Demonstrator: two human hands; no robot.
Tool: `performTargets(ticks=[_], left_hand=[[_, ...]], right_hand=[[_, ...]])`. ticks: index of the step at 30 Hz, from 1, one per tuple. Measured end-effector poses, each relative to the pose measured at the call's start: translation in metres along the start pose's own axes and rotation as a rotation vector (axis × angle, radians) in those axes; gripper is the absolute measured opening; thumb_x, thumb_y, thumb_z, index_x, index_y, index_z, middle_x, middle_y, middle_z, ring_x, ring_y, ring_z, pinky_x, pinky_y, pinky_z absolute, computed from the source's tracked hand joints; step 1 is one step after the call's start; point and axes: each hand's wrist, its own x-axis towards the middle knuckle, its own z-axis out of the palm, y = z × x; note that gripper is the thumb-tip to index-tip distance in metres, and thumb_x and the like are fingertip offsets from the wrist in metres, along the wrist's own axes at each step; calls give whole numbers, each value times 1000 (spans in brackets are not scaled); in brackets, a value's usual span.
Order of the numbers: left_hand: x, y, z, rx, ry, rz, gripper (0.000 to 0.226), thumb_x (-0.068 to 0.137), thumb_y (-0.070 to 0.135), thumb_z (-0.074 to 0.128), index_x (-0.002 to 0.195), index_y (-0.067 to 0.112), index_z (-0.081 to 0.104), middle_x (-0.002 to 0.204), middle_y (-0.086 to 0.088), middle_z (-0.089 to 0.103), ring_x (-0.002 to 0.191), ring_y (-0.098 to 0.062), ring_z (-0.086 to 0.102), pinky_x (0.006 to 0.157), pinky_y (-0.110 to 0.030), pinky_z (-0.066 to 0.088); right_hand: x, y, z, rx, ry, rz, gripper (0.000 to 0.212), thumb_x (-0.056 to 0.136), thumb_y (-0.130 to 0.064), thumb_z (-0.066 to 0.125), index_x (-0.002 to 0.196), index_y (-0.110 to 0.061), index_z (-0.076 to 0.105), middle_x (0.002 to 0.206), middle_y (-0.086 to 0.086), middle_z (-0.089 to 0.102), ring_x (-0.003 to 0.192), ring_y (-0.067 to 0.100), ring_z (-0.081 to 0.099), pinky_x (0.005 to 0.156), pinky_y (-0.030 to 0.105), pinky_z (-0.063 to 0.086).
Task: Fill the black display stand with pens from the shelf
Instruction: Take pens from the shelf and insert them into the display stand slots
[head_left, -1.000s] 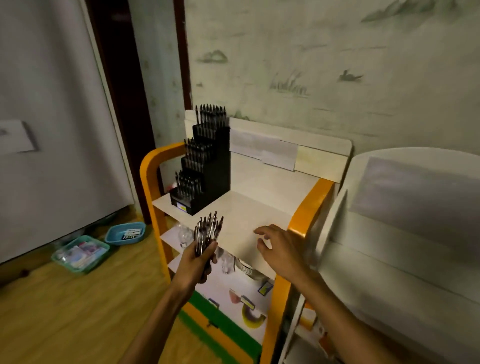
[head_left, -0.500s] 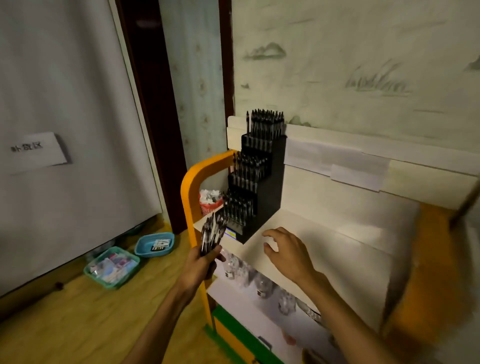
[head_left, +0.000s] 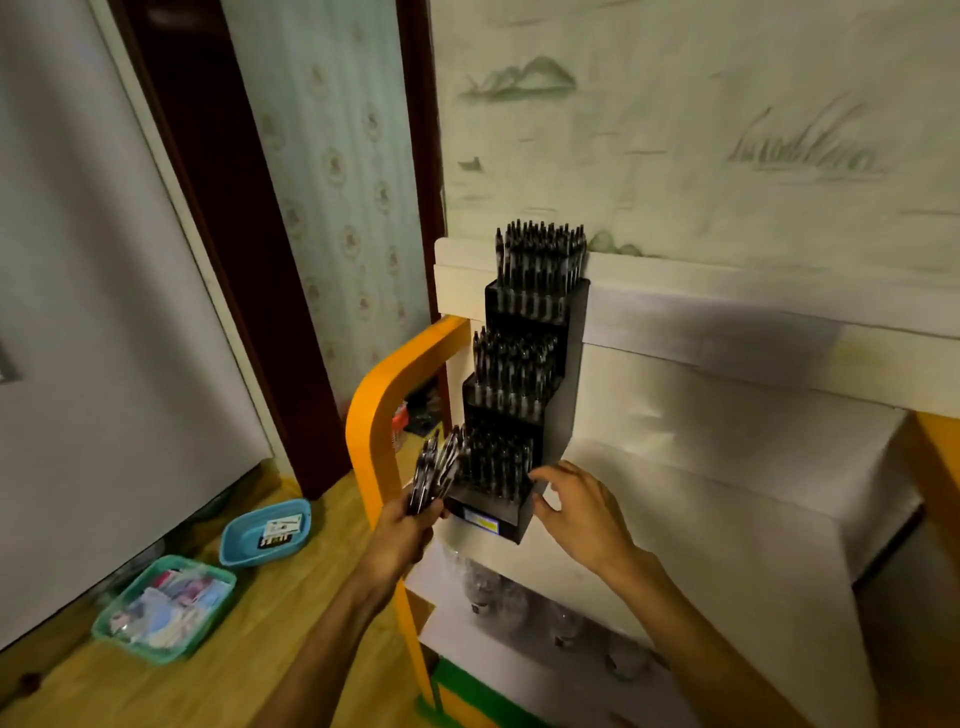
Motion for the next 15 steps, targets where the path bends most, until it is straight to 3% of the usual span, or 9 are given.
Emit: performTargets(ticks=[4,8,12,15], left_hand=[[29,4,-9,-59,-104,24,11,101,7,51,99,2,61,49,9,50,42,-3,33,39,-18,25],[61,6,-19,-126,-181,20,12,99,4,55,108,3,63,65,1,65,41,-4,42,39,-17,31],[93,7,-31,-151,-267,2,19,95,0,59,111,9,63,72,-2,71,43,-4,49,39,-17,34],[114,4,-38,-178,-339,-12,22,94,1,61,110,16,64,75,-3,74,42,-6,45,38,-19,32]], right_hand=[[14,-11,11,-26,22,50,31,94,-31,61,125,-28,63,119,-3,65,103,16,64,85,25,51],[28,-24,20,-15,52,102,31,95,-28,59,125,-24,63,116,1,65,99,18,63,87,31,52],[38,-41,28,32,107,189,32,96,-26,60,127,-23,63,118,0,63,102,17,61,88,23,46],[43,-53,33,73,234,242,31,94,-20,62,126,-18,65,116,2,61,103,18,60,90,26,49]])
